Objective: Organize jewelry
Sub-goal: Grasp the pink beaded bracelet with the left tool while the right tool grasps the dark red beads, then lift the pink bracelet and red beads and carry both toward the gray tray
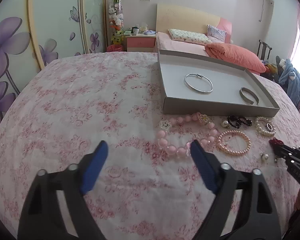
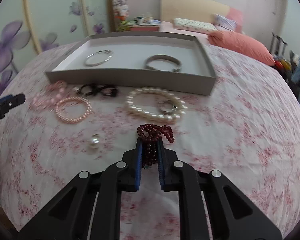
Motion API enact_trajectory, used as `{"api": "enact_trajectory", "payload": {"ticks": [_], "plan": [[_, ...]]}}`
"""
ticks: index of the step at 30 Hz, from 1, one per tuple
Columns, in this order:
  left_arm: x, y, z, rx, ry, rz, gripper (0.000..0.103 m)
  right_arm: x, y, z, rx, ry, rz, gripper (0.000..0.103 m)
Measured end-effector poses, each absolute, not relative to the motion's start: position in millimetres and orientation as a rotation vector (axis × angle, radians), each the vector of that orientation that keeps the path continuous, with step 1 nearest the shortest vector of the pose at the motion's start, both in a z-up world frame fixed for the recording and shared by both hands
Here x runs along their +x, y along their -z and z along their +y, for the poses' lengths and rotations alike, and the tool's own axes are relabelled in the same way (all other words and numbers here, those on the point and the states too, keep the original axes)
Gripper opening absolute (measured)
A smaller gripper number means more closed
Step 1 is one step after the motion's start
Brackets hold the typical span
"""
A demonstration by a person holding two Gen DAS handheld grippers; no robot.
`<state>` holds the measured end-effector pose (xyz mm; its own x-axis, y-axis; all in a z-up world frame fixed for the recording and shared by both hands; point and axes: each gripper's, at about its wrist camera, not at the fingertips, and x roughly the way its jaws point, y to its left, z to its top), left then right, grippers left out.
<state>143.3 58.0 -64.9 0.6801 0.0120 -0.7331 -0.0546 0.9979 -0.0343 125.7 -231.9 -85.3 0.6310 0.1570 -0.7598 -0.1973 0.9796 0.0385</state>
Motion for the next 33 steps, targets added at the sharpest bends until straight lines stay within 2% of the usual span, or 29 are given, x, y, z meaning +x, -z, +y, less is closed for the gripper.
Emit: {"api": "enact_trajectory", "payload": {"ticks": [2, 6, 9, 16, 24, 25, 28, 33], "plan": [[150.5, 66.5, 55.3, -0.047, -0.042, 0.833, 0.071, 126.6, 85.1, -238.5, -0.027, -0.192, 0.867, 0.014], [162.4, 73.0, 46.9, -0.019, -0.034, 0.866, 0.065, 124.5, 84.8, -237.7, -0.036, -0.184, 0.866, 0.014], [172.0, 81.9, 39.0, 0.014, -0.040, 0.899, 0.056, 124.4, 84.7, -236.6, -0.038, -0.183, 0.867, 0.014], [175.8, 87.4, 30.4, 0.041, -0.040, 0.909, 0.018, 125.3, 84.8, -236.6, -0.033, -0.185, 0.868, 0.014], [149.1, 84.7, 46.7, 0.013, -0.012, 0.925, 0.017, 124.8, 84.8, -236.0, -0.029, -0.187, 0.868, 0.014], [148.2, 83.9, 48.6, -0.004, -0.011, 0.927, 0.020, 124.8, 84.7, -235.6, -0.030, -0.186, 0.868, 0.014], [148.6, 78.7, 51.0, -0.045, -0.007, 0.909, 0.040, 125.0, 84.8, -236.2, -0.026, -0.188, 0.868, 0.014], [153.5, 81.9, 44.2, -0.019, -0.026, 0.915, 0.042, 124.8, 85.0, -234.9, -0.026, -0.188, 0.869, 0.015]]}}
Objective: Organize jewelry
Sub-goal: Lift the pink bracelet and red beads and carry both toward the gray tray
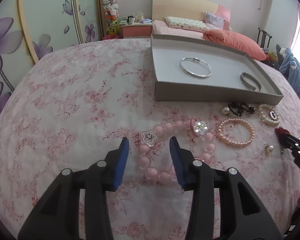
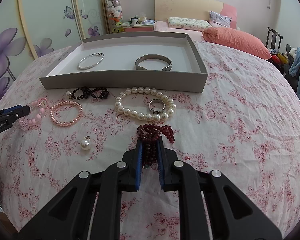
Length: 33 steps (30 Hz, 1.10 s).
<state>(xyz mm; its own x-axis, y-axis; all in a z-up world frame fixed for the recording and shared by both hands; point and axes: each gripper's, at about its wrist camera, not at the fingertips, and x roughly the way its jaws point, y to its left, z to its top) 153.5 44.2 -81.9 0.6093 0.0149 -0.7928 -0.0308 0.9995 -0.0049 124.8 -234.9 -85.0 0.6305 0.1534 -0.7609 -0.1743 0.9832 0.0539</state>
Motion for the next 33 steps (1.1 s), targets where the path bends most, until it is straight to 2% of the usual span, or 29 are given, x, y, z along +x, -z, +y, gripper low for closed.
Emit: {"api": "enact_trajectory", "payload": {"ticks": [10, 12, 14, 17, 19, 24, 33], "plan": [[150.9, 88.0, 42.8, 0.003, -0.036, 0.907, 0.041, 125.2, 84.9, -234.1, -0.023, -0.188, 0.869, 0.015], [148.6, 87.6, 41.7, 0.004, -0.033, 0.903, 0.031, 125.3, 84.9, -234.3, -0.024, -0.187, 0.869, 0.015], [145.3, 87.6, 41.2, 0.004, -0.029, 0.901, 0.015, 125.4, 84.9, -234.8, -0.023, -0.188, 0.869, 0.014], [141.3, 86.7, 42.8, -0.009, -0.012, 0.904, 0.014, 125.3, 84.8, -236.3, -0.009, -0.187, 0.868, 0.014], [138.8, 86.0, 43.8, -0.016, -0.010, 0.904, 0.014, 122.5, 83.1, -237.7, 0.007, -0.188, 0.856, 0.010], [130.2, 82.0, 47.3, -0.035, -0.003, 0.881, 0.014, 113.0, 70.4, -238.9, 0.027, -0.196, 0.802, 0.009], [103.2, 48.0, 43.4, -0.062, 0.045, 0.723, 0.014, 99.7, 40.7, -239.2, 0.071, -0.213, 0.677, 0.009]]}}
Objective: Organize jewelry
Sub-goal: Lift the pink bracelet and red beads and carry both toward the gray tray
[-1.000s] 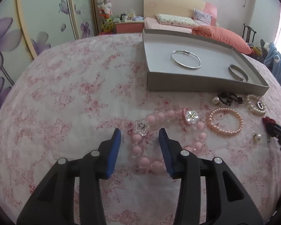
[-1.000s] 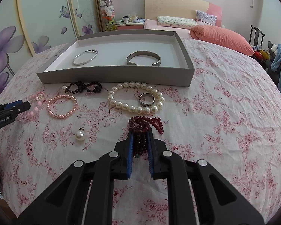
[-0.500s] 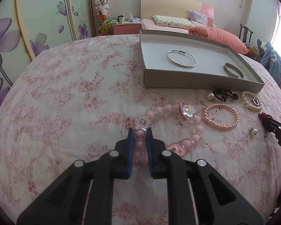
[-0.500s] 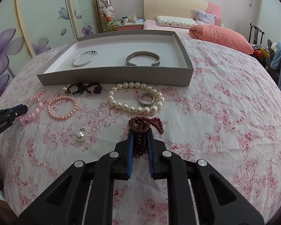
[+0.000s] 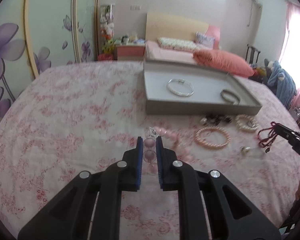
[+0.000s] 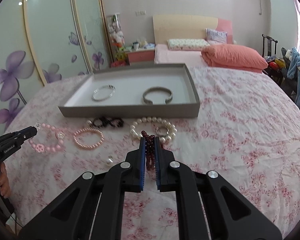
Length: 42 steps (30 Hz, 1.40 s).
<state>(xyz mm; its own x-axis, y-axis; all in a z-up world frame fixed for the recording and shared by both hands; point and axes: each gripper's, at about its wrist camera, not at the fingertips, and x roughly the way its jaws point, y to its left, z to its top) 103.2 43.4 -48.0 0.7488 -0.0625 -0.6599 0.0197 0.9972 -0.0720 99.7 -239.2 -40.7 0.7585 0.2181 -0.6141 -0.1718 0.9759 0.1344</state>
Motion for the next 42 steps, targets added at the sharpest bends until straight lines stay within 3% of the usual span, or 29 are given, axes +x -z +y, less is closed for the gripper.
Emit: {"api": "enact_trajectory", "payload": {"ticks": [42], "plan": [[74.5, -37.8, -8.8, 0.011, 0.128, 0.437, 0.013, 64.6, -37.2, -210.2, 0.004, -0.224, 0.274, 0.009]]}}
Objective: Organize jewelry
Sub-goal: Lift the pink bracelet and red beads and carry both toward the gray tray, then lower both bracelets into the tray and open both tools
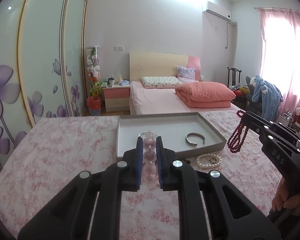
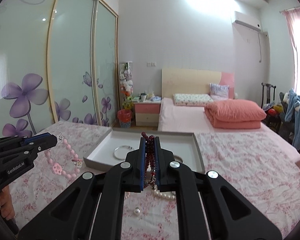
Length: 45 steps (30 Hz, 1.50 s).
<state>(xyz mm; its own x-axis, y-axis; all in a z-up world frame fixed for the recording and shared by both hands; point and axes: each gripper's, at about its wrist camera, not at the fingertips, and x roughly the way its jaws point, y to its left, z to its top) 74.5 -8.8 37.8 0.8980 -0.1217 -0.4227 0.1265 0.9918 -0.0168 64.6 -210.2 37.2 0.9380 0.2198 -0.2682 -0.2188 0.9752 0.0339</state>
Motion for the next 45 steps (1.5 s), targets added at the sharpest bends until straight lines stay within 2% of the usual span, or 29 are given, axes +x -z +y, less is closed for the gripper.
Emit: {"api": "enact_trajectory", "payload": {"ticks": [10, 20, 31, 42, 44, 45], "plan": [[93.8, -46.2, -22.1, 0.037, 0.103, 0.414, 0.014, 82.3, -44.0, -210.7, 0.005, -0.216, 0.247, 0.009], [145.0, -54.4, -29.9, 0.021, 0.118, 0.406, 0.013, 126.4, -45.5, -217.0, 0.049, -0.194, 0.249, 0.009], [228.9, -24.1, -34.7, -0.013, 0.122, 0.489, 0.014, 208.1, -19.9, -218.9, 0.111, -0.202, 0.381, 0.009], [278.0, 8.5, -37.8, -0.026, 0.123, 0.569, 0.014, 264.5, 15.7, -210.9, 0.144, -0.223, 0.539, 0.009], [284.7, 13.4, -36.6, -0.034, 0.123, 0.583, 0.014, 269.3, 19.8, -213.1, 0.160, -0.223, 0.562, 0.011], [286.1, 15.2, -34.9, -0.040, 0.124, 0.586, 0.014, 269.4, 20.5, -214.1, 0.167, -0.224, 0.566, 0.018]]}}
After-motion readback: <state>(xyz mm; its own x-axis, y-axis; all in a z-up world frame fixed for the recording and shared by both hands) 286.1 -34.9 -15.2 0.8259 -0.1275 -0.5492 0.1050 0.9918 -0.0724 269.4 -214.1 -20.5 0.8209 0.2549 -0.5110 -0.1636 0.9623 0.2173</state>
